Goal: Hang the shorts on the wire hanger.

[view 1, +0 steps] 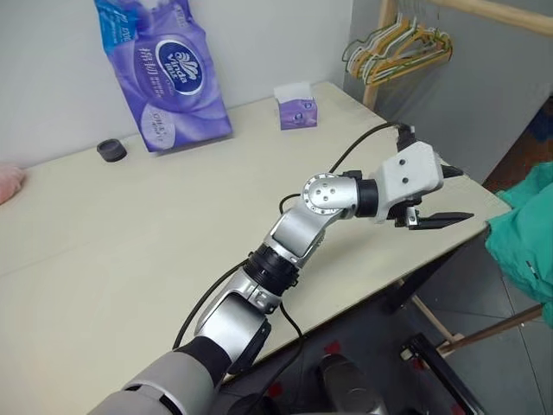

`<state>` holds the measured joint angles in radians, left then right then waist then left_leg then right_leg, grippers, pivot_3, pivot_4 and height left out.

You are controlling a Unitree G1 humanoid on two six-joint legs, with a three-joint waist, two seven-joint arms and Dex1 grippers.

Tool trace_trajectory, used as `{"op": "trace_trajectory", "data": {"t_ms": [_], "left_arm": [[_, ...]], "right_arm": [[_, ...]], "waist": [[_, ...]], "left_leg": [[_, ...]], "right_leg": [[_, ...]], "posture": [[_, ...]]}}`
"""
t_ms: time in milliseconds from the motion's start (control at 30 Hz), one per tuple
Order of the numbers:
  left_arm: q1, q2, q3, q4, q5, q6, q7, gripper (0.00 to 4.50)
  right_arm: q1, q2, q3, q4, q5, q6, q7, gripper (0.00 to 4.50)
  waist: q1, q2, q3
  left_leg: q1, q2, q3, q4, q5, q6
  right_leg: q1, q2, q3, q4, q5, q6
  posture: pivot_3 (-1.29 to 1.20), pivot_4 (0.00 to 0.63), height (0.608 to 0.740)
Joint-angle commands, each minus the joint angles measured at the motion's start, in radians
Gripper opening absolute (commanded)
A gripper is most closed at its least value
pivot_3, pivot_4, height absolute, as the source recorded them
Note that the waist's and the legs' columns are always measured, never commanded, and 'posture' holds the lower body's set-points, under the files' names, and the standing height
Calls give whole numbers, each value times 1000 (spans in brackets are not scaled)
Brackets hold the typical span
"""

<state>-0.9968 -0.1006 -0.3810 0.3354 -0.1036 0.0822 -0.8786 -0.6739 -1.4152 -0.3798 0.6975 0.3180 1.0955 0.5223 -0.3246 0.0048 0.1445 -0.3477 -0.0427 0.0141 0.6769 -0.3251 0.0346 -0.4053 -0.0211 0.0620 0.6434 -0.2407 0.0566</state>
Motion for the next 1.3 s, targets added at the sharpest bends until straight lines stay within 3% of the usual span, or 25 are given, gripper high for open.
{"op": "trace_trajectory", "data": {"t_ms": [33,200,500,700,967,1200,1300], "left_arm": [[-59,-26,30,12,-21,-41,-12,3328],[-108,-56,46,51,-50,-50,-50,3328],[-167,-93,55,127,-53,-98,-66,3328],[-183,-106,56,157,-54,-123,-66,3360],[-184,-110,54,170,-55,-139,-66,3360],[-183,-106,56,175,-52,-146,-61,3360],[-175,-99,54,165,-51,-139,-58,3360]], "right_arm": [[-90,-41,92,112,-59,-62,66,0],[-156,-31,157,179,-82,-32,126,0],[-196,-12,157,163,-91,-21,134,0],[-210,-2,119,110,-73,38,109,1675],[-181,-6,24,-20,-50,130,50,4485],[-171,59,-71,-336,-48,253,-61,4485],[-134,104,-56,-497,-77,215,-116,4485]], "waist": [[-5,0,2],[-10,2,4],[-11,2,4],[-12,2,4],[-13,2,4],[-18,2,4],[-22,2,4]], "left_leg": [[0,0,1,0,0,0],[1,0,4,0,-1,2],[2,0,9,0,-3,4],[2,0,11,0,-3,4],[2,0,11,0,-3,4],[2,0,11,0,-3,4],[2,0,11,0,-3,4]], "right_leg": [[0,0,1,0,0,0],[0,0,4,0,0,2],[-1,0,9,0,1,6],[-1,0,11,0,2,6],[-2,0,11,0,2,7],[-2,0,11,0,2,7],[-2,0,11,0,2,8]], "posture": [[-382,151,740],[-371,151,740],[-375,143,740],[-381,136,740],[-391,131,740],[-401,129,740],[-401,129,740]]}}
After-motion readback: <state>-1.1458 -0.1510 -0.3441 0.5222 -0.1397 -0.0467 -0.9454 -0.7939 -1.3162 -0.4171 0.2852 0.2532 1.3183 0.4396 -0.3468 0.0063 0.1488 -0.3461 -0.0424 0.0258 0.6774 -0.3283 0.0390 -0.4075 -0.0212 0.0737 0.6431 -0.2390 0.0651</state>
